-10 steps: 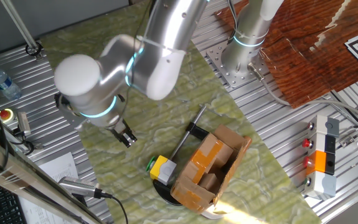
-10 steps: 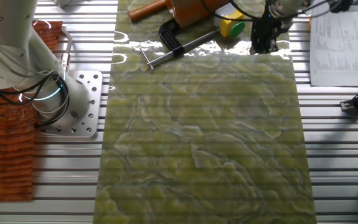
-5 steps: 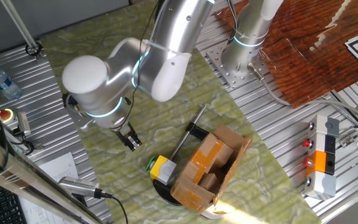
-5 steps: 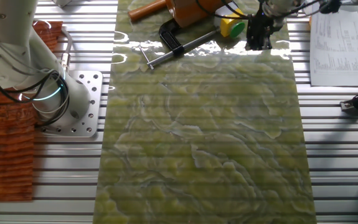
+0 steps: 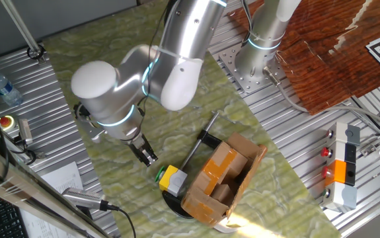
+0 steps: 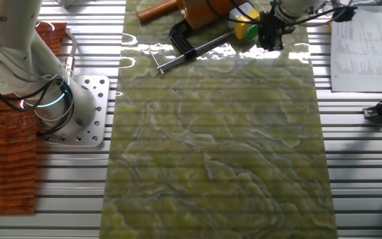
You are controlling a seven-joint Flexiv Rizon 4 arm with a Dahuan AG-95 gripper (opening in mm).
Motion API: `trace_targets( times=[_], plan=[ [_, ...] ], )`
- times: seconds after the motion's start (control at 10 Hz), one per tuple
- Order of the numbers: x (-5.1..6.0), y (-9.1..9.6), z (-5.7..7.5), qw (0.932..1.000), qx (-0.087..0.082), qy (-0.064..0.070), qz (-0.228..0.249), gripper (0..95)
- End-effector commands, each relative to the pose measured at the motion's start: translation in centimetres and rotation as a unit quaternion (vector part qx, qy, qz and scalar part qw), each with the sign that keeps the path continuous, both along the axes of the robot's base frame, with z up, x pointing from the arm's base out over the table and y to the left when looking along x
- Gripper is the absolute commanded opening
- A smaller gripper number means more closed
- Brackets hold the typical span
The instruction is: Press the button horizontally
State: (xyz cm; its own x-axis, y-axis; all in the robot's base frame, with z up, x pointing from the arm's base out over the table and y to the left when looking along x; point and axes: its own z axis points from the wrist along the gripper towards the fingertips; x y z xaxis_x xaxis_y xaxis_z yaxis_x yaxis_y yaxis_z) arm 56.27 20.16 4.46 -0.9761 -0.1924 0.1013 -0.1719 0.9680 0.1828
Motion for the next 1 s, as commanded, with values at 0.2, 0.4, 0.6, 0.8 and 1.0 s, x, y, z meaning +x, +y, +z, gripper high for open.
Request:
trace_targets(
  times=[0.2,0.4,0.6,0.8,1.0],
  plan=[
    [-0.1,0.6,0.1,1.0,-0.002,0.001,-0.002,0.0],
    [-0.1,1.1,-0.1,1.0,0.001,0.001,-0.002,0.0],
    [0.1,1.6,-0.4,1.0,0.003,0.002,-0.005,0.0],
    [0.4,2.2,-0.5,0.9999,0.007,0.006,-0.008,0.0],
    [0.3,2.5,-0.5,0.9999,0.009,0.011,-0.007,0.0]
  ],
)
